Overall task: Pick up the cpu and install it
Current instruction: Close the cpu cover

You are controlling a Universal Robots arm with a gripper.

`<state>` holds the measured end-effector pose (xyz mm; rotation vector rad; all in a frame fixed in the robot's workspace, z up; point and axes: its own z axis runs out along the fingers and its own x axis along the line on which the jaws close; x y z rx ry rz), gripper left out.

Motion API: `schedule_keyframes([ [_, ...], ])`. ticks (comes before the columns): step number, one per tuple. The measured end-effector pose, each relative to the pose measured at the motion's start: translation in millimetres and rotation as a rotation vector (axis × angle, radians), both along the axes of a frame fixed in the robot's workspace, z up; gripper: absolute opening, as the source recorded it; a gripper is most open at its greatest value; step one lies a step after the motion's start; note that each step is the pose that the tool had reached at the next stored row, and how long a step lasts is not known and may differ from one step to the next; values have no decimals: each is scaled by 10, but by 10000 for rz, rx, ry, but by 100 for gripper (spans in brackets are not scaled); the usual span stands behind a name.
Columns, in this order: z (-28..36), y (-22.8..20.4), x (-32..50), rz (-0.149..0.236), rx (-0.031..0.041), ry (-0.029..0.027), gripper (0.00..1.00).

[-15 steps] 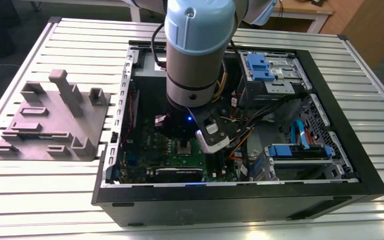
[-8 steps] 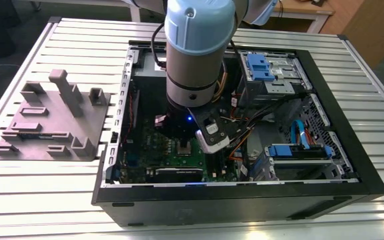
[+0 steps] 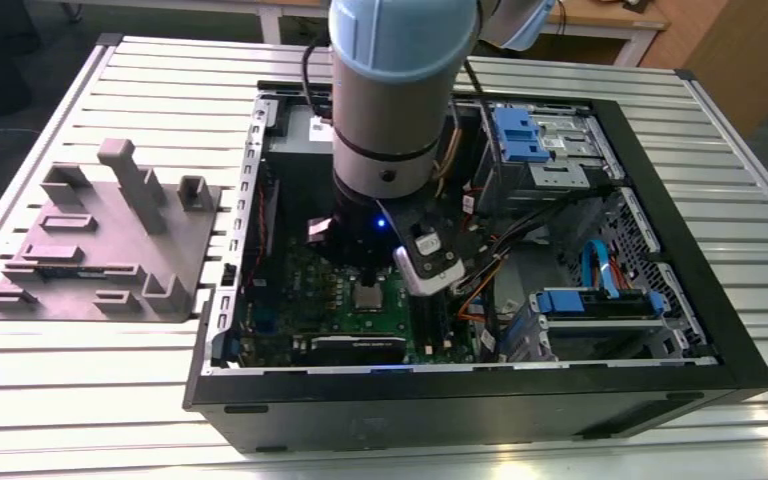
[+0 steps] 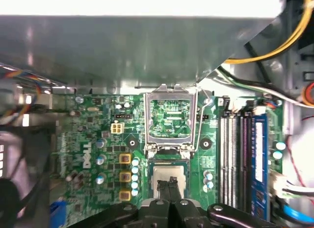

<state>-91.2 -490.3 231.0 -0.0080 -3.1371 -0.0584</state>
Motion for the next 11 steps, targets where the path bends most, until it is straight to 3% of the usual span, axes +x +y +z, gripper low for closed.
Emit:
schedule_keyframes([
  [6,237,0,-1,3,0,0,10],
  [11,238,0,0,729,0,0,10],
])
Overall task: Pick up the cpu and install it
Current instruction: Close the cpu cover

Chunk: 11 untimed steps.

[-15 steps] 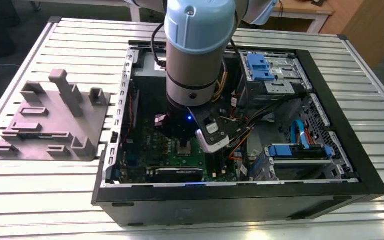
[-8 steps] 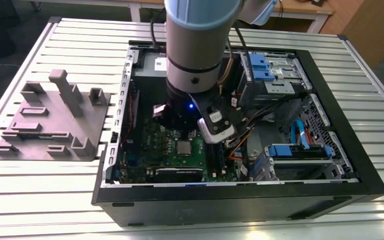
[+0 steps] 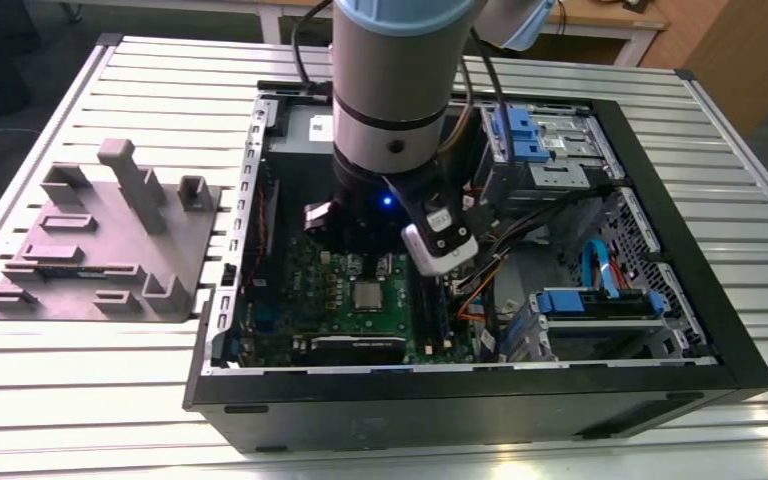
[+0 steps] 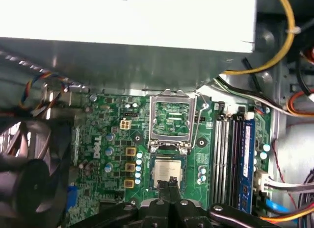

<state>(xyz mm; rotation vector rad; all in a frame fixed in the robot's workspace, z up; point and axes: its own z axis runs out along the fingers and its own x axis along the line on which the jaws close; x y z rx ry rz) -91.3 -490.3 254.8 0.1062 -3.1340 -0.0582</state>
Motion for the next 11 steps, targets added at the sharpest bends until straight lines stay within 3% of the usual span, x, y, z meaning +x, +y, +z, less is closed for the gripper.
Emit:
schedule_keyframes([
  [11,-8,0,0,2001,1,0,10],
])
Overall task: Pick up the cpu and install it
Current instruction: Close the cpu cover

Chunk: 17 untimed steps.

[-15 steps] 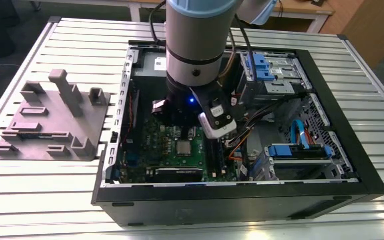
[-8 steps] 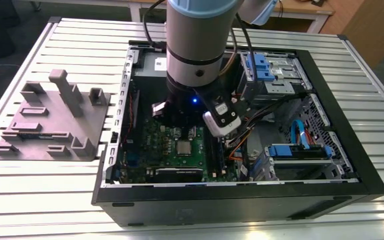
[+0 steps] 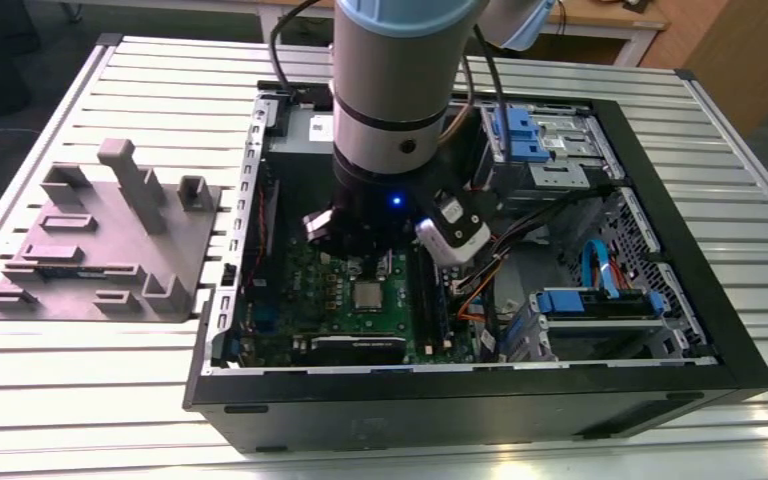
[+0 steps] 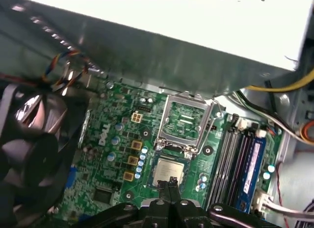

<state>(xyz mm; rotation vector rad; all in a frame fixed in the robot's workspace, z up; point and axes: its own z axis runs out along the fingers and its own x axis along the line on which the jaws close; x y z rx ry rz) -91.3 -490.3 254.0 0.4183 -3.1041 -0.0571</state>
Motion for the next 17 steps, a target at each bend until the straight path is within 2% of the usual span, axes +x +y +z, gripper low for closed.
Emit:
schedule_keyframes([
  [9,-5,0,0,1624,0,-1,10],
  [17,-7,0,8,1767,2,0,10],
])
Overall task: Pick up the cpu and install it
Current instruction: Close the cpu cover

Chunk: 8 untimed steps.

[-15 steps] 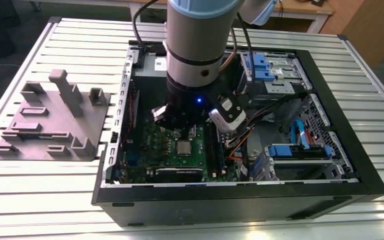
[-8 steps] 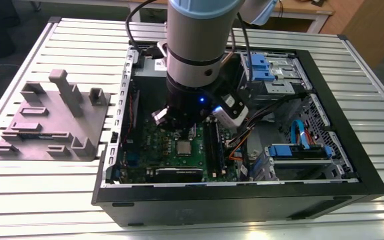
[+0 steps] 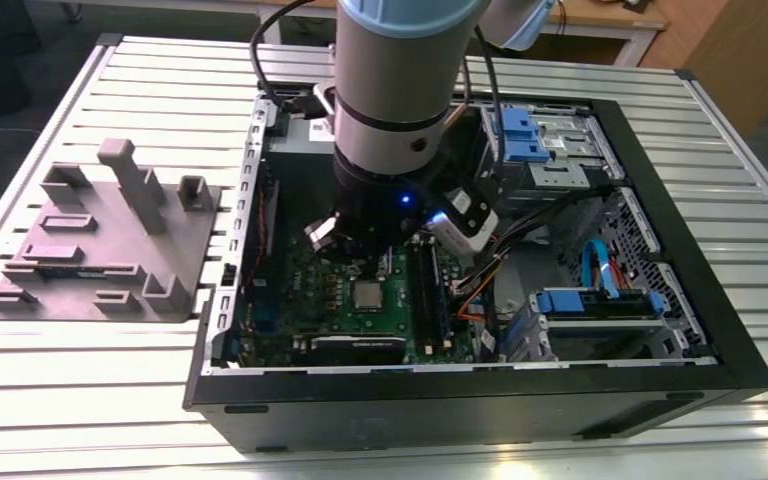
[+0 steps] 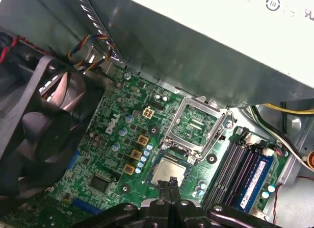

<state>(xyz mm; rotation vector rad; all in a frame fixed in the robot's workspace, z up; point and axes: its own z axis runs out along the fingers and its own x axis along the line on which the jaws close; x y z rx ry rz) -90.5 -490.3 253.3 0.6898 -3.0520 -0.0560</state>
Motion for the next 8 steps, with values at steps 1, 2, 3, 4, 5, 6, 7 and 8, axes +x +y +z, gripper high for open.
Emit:
schedule_keyframes([
  [1,0,0,0,123,0,0,10],
  [2,1,0,0,264,-2,0,10],
  [3,1,0,1,409,-2,0,10],
  [4,0,0,7,526,-1,0,10],
  [5,0,1,16,602,-2,0,10],
  [6,-1,1,30,647,-1,1,10],
  [7,-1,1,46,671,-3,1,10],
  [8,-2,3,64,684,-2,1,10],
])
